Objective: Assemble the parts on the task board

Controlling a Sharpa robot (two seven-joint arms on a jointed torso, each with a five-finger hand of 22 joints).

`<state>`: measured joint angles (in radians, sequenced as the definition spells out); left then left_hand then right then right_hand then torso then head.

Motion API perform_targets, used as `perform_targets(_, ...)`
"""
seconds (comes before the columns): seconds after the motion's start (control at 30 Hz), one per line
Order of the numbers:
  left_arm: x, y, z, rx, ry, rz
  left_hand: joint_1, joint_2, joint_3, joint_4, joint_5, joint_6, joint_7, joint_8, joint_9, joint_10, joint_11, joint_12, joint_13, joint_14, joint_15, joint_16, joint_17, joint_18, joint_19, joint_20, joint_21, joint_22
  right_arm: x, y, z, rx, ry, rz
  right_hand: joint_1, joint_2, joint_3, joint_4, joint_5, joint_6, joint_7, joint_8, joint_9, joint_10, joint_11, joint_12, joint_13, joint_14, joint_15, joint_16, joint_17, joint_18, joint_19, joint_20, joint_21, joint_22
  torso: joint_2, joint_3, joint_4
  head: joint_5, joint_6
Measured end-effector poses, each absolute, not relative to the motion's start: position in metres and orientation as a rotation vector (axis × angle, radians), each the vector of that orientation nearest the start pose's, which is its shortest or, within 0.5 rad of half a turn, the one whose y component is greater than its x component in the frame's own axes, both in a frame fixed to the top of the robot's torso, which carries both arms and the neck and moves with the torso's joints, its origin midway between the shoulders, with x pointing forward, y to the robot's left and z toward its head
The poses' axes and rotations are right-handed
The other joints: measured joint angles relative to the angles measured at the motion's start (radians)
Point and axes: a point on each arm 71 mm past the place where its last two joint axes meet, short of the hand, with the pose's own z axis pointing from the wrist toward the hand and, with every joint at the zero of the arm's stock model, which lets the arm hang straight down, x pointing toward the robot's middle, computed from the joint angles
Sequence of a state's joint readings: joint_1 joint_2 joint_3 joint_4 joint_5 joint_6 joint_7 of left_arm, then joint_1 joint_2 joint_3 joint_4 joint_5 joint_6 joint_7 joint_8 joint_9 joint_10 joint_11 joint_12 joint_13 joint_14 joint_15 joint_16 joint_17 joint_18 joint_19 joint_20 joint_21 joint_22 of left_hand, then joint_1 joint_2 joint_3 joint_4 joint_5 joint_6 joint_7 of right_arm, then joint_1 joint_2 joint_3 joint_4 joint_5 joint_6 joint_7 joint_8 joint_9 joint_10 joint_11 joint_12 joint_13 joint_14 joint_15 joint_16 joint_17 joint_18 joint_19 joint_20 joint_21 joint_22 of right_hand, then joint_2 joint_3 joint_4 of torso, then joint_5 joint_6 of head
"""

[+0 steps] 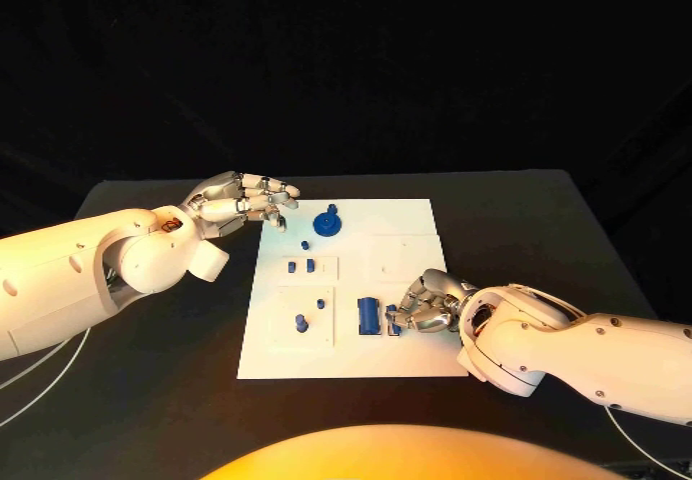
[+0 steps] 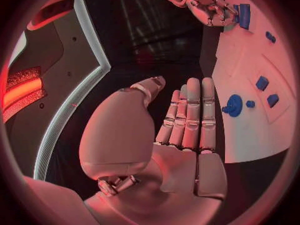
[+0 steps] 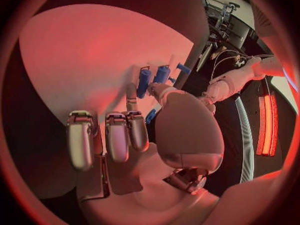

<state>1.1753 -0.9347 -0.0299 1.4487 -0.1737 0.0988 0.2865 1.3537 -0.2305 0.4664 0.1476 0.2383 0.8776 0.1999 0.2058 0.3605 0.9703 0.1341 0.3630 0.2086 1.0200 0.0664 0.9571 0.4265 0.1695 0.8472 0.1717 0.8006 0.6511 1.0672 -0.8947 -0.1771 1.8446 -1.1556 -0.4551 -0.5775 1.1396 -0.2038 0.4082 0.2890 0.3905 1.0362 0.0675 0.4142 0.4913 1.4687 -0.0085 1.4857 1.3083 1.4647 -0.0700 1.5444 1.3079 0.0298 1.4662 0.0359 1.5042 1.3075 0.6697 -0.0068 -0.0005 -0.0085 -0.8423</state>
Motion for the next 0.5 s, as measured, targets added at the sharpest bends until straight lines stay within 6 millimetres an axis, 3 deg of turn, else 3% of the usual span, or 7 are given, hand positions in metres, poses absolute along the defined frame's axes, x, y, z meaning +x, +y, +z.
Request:
perform_targets(0.37,0.4838,0.2545,-0.1949,-0.935,1.733,-1.643,0.0,0.0,0.0,0.0,0.0,0.0,0.0,0.0,0.0,0.0,0.0,0.0,0.0,0.0,0.0,0.0,0.0,0.0,0.0,0.0,0.0,0.0,0.3704,-0.1688,-0.2741,0.394,2.115,0.554,-0.098,0.007,-0.092,0.004,-0.126,0.0,0.0,0.0,0.001,0.0,0.0,0.0,0.0,0.0,0.0,0.0,0.0,0.0,0.0,0.0,-0.006,0.0,0.0,0.001,-0.0012,0.001,0.002)
perform_targets(0.5,0.4838,0.2546,-0.195,-0.935,1.734,-1.643,0.0,0.0,0.0,0.0,0.0,0.0,0.0,0.0,0.0,0.0,0.0,0.0,0.0,0.0,0.0,0.0,0.0,0.0,0.0,0.0,0.0,0.0,0.3699,-0.1687,-0.2739,0.391,2.114,0.556,-0.101,0.01,-0.098,0.003,-0.133,0.0,0.0,0.0,0.001,0.0,0.0,0.0,0.0,0.0,0.0,0.0,0.0,0.0,0.0,0.0,-0.006,0.0,0.0,0.0014,-0.0017,0.001,0.001)
